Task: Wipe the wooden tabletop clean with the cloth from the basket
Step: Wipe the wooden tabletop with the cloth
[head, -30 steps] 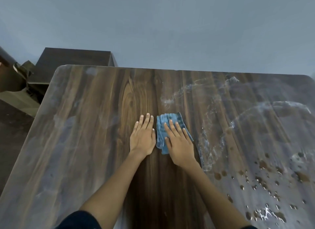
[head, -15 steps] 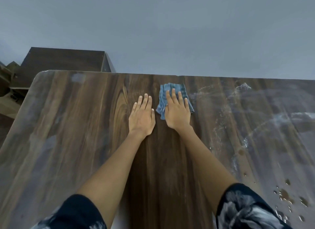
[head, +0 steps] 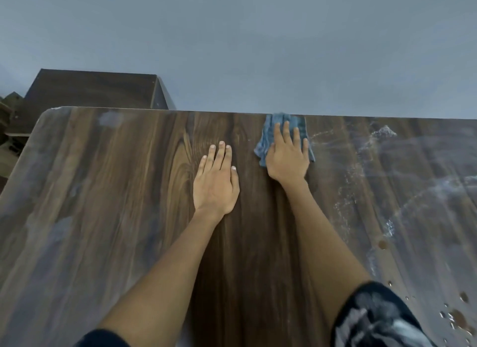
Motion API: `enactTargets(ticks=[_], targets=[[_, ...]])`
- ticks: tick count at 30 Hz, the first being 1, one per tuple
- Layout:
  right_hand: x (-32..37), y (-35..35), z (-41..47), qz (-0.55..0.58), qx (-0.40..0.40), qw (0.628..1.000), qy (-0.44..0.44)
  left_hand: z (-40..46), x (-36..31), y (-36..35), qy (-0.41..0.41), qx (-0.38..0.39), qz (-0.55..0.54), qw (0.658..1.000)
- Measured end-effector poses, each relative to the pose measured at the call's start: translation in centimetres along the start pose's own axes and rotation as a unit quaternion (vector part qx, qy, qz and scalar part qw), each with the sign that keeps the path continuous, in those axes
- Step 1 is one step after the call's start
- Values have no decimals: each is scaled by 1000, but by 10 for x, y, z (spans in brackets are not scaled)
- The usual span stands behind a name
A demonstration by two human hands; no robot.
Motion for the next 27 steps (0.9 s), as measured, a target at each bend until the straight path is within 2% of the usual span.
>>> enactTargets(ticks=[4,7,9,13,16,18,20,22,27], targets=[[43,3,30,-28,26,997,59,-1,-2,1,-5,0,-5,1000],[63,-3,16,-48,34,988,143,0,-1,1,-7,-8,-10,1000],[59,-9,-6,-46,23,985,166,-1,0,1,-8,-8,-11,1000],[20,-8,-29,-15,-3,995,102,-1,1,0,-9,-11,-11,1000],[3,3,-2,4,-3,1000,16,0,1,0,-7,-12,-8,1000],[9,10,24,2,4,1000,-9,0,1,0,-7,-11,-7,1000],[29,13,45,-14,19,1000,21,0,0,0,-11,-10,-10,1000],[54,11,52,-40,37,995,86,0,0,0,-15,-12,-19,1000],[72,-12,-1,-50,38,983,174,-5,2,4,-6,-34,-62,997]])
Point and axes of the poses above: each hand's wrist, its own z-axis towards the middle knuckle, its own y-axis out of the back of the hand, x = y × z, the point moved 6 cm from there along z, towards the middle knuckle, and after that the axes turned 12 degrees about x, right-handed, at the moved point
